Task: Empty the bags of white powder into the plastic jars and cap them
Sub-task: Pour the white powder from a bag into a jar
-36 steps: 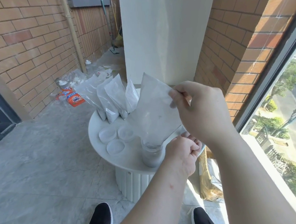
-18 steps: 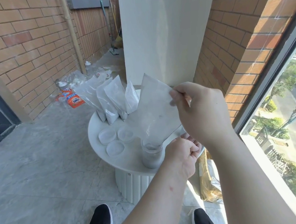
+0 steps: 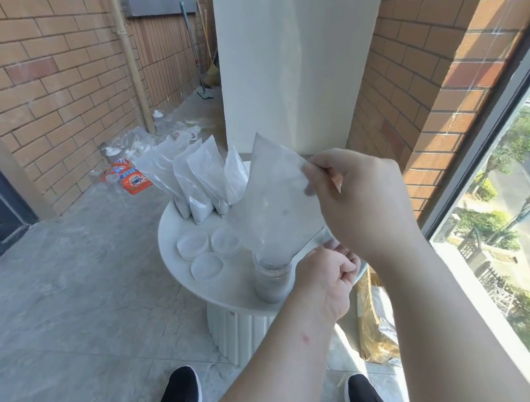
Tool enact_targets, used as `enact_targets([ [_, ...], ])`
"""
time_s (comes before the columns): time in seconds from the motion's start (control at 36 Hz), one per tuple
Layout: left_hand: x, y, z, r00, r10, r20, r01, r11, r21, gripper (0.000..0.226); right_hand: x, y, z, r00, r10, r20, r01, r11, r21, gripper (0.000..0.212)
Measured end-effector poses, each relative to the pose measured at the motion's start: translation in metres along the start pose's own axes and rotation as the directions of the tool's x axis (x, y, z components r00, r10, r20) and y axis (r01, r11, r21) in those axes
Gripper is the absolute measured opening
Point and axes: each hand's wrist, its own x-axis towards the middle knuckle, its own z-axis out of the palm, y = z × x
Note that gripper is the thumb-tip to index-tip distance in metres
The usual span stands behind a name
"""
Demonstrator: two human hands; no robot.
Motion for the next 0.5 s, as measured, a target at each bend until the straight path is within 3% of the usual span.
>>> enact_targets([
  [0.25, -0.001, 0.0004, 0.002, 0.999, 0.0, -0.033, 0.0, 1.0, 0.0, 0.041, -0.0008, 0.0011, -0.0001, 0.999, 0.027, 0.03, -0.027, 1.0, 0.003, 0.019],
  [0.5, 0.0049, 0.0, 0.0013, 0.998, 0.02, -0.065, -0.021, 1.0, -0.016, 0.04, -0.0015, 0.0009, -0.0052, 0.998, 0.039, -0.041, -0.038, 0.999, 0.033, 0.02],
])
